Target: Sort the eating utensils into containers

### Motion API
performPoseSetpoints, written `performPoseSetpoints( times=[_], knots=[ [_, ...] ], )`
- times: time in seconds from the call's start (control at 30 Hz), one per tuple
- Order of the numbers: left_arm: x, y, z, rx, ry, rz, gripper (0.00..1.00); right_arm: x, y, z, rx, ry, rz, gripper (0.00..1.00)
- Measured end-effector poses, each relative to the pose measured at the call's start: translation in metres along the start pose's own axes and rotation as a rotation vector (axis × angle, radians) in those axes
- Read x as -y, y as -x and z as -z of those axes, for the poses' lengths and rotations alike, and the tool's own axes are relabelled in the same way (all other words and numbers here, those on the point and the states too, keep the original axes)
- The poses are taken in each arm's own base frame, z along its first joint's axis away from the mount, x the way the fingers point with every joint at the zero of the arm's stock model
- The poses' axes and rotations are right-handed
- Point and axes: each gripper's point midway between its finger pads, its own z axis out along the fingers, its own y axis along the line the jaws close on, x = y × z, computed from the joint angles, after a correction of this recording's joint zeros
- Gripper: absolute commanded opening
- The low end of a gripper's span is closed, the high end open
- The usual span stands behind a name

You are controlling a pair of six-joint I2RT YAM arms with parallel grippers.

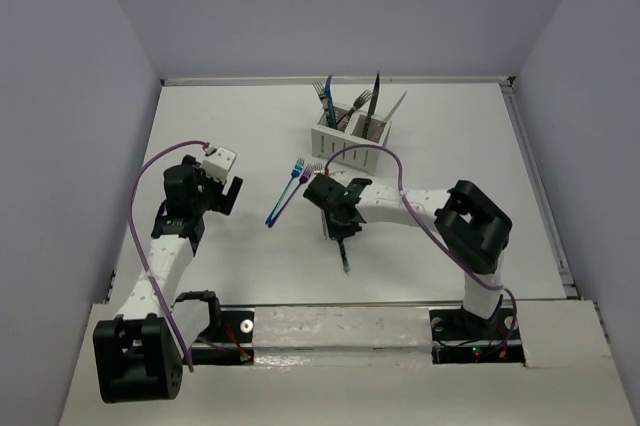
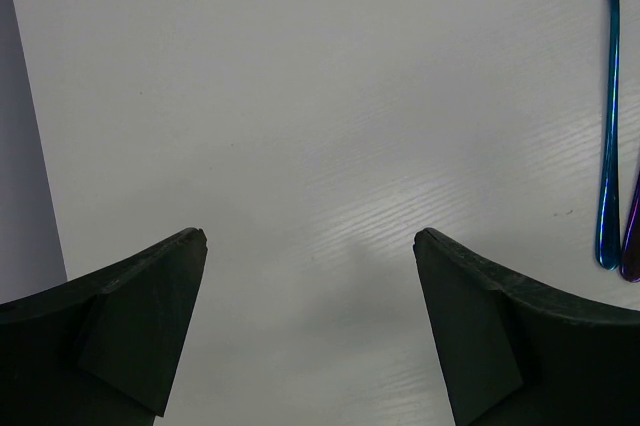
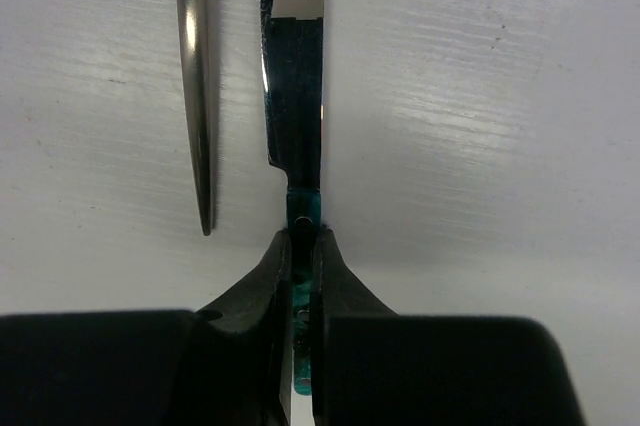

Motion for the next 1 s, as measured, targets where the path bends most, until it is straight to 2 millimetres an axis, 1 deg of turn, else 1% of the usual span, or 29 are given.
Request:
performPoseSetpoints(
  times=[0.1, 0.2, 0.23, 0.3, 0.4, 0.43, 0.47, 0.5, 0.53, 0.6, 0.63, 0.67, 0.7, 0.73, 0.8, 0.83, 0.87, 0.9, 0.97, 1.0],
  knots=[
    [0.000, 0.000, 0.000, 0.000, 0.000, 0.000, 0.99, 0.007, -0.002, 0.002, 0.013, -0.011, 0.005, 0.00],
    [0.000, 0.000, 0.000, 0.000, 0.000, 0.000, 0.99, 0.025, -0.006, 0.008, 0.020, -0.060, 0.025, 0.00],
    [0.000, 0.000, 0.000, 0.000, 0.000, 0.000, 0.99, 0.033, -0.004, 0.014, 0.032, -0.074, 0.029, 0.00],
    [0.000, 0.000, 0.000, 0.000, -0.001, -0.001, 0.99, 0.041, 0.003, 0.030, 0.072, -0.084, 0.036, 0.00],
    [0.001, 0.001, 0.000, 0.005, -0.006, -0.009, 0.99, 0.050, 0.030, 0.067, 0.204, -0.072, 0.041, 0.00],
    [0.001, 0.001, 0.000, 0.007, -0.010, -0.013, 0.99, 0.052, 0.044, 0.087, 0.272, -0.054, 0.042, 0.00],
    [0.003, 0.003, -0.001, 0.014, -0.020, -0.017, 0.99, 0.054, 0.055, 0.101, 0.327, -0.043, 0.050, 0.00],
    [0.004, 0.004, -0.002, 0.019, -0.031, -0.020, 0.99, 0.056, 0.069, 0.120, 0.403, -0.021, 0.048, 0.00],
    [0.006, 0.007, -0.004, 0.025, -0.047, -0.019, 0.99, 0.058, 0.079, 0.131, 0.454, -0.013, 0.048, 0.00],
    [0.010, 0.014, -0.008, 0.037, -0.083, -0.013, 0.99, 0.065, 0.114, 0.170, 0.614, 0.025, 0.005, 0.00],
    [0.012, 0.022, -0.012, 0.053, -0.108, -0.003, 0.99, 0.070, 0.129, 0.183, 0.666, 0.034, -0.025, 0.00],
    [0.014, 0.032, -0.017, 0.078, -0.131, 0.009, 0.99, 0.080, 0.152, 0.199, 0.733, 0.042, -0.078, 0.00],
    [0.016, 0.040, -0.020, 0.107, -0.145, 0.020, 0.99, 0.090, 0.171, 0.210, 0.788, 0.043, -0.127, 0.00],
    [0.019, 0.048, -0.024, 0.139, -0.161, 0.035, 0.99, 0.105, 0.193, 0.220, 0.848, 0.033, -0.190, 0.00],
    [0.028, 0.060, -0.027, 0.197, -0.200, 0.051, 0.99, 0.130, 0.224, 0.232, 0.943, 0.014, -0.282, 0.00],
    [0.031, 0.063, -0.028, 0.221, -0.212, 0.052, 0.99, 0.144, 0.236, 0.233, 0.977, -0.009, -0.324, 0.00],
    [0.039, 0.065, -0.027, 0.258, -0.234, 0.056, 0.99, 0.158, 0.250, 0.237, 1.025, -0.039, -0.375, 0.00],
    [0.043, 0.065, -0.026, 0.272, -0.244, 0.054, 0.99, 0.166, 0.261, 0.233, 1.051, -0.063, -0.404, 0.00],
    [0.056, 0.061, -0.024, 0.319, -0.273, 0.056, 0.99, 0.172, 0.274, 0.226, 1.080, -0.085, -0.436, 0.00],
    [0.060, 0.058, -0.023, 0.326, -0.282, 0.057, 0.99, 0.172, 0.284, 0.217, 1.096, -0.093, -0.450, 0.00]
  ],
)
